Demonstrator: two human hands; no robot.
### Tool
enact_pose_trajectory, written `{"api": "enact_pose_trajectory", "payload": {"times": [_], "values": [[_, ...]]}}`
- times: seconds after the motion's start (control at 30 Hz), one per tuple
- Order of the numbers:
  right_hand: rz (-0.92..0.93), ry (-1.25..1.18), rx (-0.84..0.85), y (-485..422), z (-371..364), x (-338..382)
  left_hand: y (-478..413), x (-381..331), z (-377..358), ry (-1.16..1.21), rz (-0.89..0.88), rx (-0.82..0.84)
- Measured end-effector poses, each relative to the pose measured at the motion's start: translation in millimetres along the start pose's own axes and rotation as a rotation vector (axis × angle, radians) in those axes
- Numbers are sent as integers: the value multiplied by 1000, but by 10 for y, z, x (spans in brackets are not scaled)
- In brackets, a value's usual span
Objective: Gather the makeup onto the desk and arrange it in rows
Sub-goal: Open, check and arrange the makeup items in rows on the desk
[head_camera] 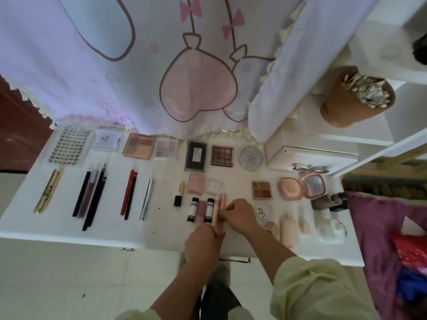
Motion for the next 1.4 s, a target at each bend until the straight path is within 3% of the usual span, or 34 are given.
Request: {"api": "enact_pose_trajectory", "payload": {"times": [0.13, 0.3, 0.53, 0.77, 1.13, 1.27, 1.4], "values": [[-37, 6, -3, -47, -13, -23, -3, -35, 1, -1, -11, 32], [-94, -111, -4, -38, 62, -105, 1, -59, -26, 230, -9, 150], [7, -629, 91, 185, 370, -180, 190, -279, 286, 914, 27, 331], [178, -825, 172, 360, 793, -120, 346, -456, 594, 889, -145, 420], [288, -798, 164, 569, 1168, -91, 275, -590, 890, 1122, -203, 180], [369, -650, 198, 617, 1124, -55, 252, -667, 918, 1220, -180, -8], [392, -676, 243, 661, 1019, 6, 227, -706, 953, 1173, -226, -225]]}}
Point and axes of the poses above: each hand's wrist, its own y-axis away from the middle knuckle, its own z-axis out of the back of the hand, x = y × z, the point moved 2 cm from there along -y, towards the middle knuckle, and after that the axes turned 11 degrees about x, right-handed, at the moved point
